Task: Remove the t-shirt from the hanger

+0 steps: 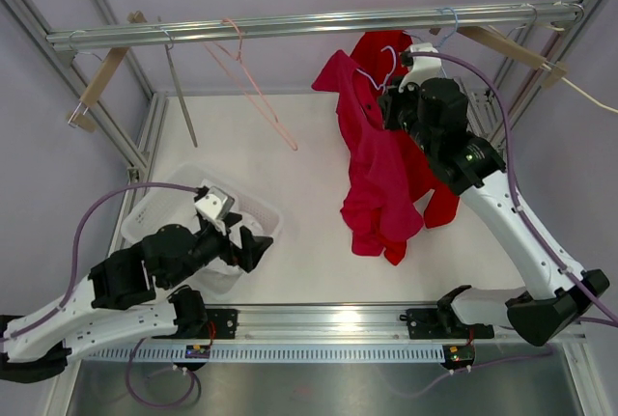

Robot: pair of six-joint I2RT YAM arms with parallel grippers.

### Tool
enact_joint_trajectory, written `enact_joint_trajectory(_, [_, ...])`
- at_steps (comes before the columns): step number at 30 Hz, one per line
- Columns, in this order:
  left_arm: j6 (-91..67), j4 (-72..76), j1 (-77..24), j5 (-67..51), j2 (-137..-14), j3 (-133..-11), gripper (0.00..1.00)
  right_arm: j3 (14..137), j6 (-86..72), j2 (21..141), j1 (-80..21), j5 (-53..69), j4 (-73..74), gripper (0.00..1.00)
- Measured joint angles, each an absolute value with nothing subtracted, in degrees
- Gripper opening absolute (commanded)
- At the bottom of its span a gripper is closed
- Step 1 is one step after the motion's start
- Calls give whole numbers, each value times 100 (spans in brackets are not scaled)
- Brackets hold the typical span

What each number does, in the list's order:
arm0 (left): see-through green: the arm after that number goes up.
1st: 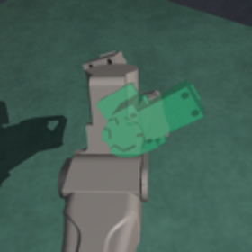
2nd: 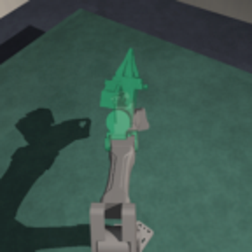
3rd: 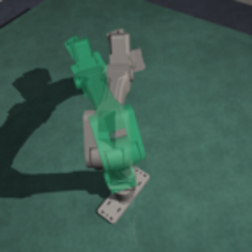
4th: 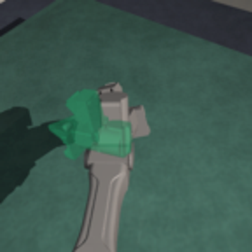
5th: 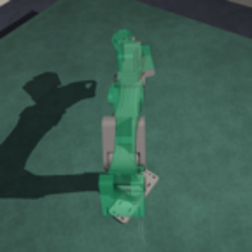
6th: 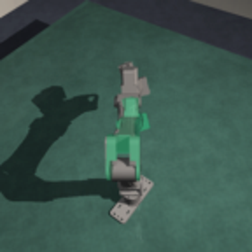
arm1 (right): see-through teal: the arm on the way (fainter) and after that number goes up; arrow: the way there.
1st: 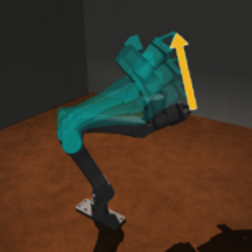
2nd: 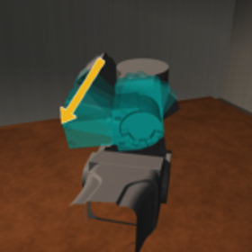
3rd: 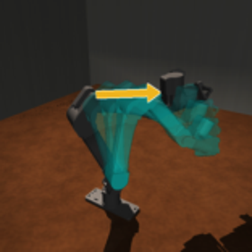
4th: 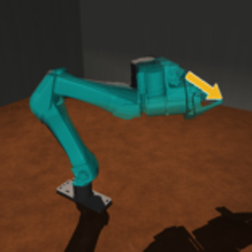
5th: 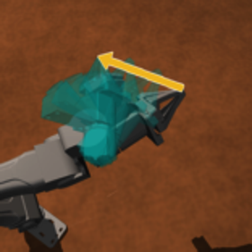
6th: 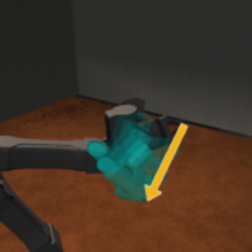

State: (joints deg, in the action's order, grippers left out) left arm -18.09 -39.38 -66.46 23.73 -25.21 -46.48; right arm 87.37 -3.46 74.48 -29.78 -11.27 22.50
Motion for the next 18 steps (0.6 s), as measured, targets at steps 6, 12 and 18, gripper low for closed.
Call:
enact_joint_trajectory(6, [-1988,-3227,-6657,1562,-3505,-4751,99,8097,-692,6910,-3669,-1326,2058,0])
enact_joint_trajectory(12, [-2095,-2488,-7159,1352,-4517,-4869,99,7701,-1118,6469,-4331,-1741,1625,0])
enact_joint_trajectory(18, [-1981,-1730,-7898,1372,-5535,-5551,99,7282,-1479,5961,-4410,-2086,1280,0])
